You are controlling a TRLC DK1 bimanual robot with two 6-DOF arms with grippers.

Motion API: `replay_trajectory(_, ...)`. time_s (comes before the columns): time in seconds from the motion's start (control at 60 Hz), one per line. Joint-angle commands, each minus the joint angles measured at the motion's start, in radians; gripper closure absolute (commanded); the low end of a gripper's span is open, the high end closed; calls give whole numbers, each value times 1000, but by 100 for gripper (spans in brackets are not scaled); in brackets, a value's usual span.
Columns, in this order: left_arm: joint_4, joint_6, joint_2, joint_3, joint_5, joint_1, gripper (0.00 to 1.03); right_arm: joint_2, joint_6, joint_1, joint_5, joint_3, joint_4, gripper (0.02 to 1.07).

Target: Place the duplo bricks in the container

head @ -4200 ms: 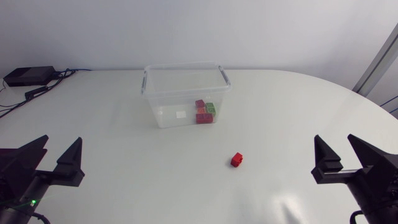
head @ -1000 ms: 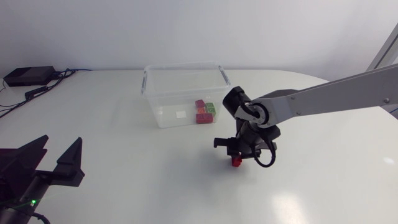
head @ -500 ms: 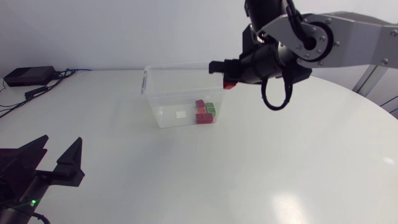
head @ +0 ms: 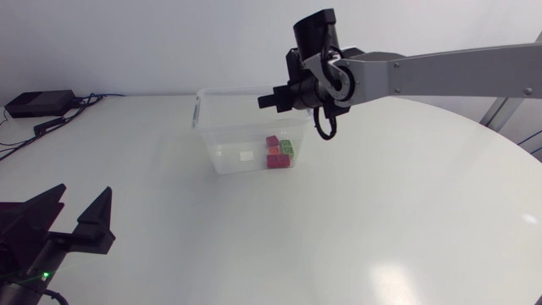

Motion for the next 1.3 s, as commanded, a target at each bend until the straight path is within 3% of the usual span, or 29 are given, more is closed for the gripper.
replay_trajectory(0.0, 11, 11, -9, -18, -6, 3, 4, 26, 7, -8, -12, 86, -38, 20)
replay_trajectory(0.017, 11, 11, -9, -18, -6, 3, 4, 27, 7, -9, -12, 91, -46, 7)
replay_trajectory(0.033, 11, 11, -9, -18, -6, 3, 4, 30, 9, -9, -12, 99, -55, 4)
replay_trajectory(0.283, 11, 11, -9, -19, -6, 3, 4, -25, 32, -22, -1, 112, -155, 7)
replay_trajectory(0.6, 11, 11, -9, -18, -6, 3, 4, -398, -22, -48, 112, -87, -154, 7)
replay_trajectory(0.75, 11, 11, -9, -18, -6, 3, 4, -626, -69, -54, 181, -285, -81, 7)
replay_trajectory(0.9, 11, 11, -9, -18, -6, 3, 4, -914, -137, -32, 184, -661, 152, 7)
replay_trajectory(1.133, 11, 11, -9, -18, -6, 3, 4, -1218, -157, -17, 192, -952, 185, 7)
replay_trajectory(1.283, 11, 11, -9, -19, -6, 3, 4, -1438, -229, -15, 183, -1198, 279, 7)
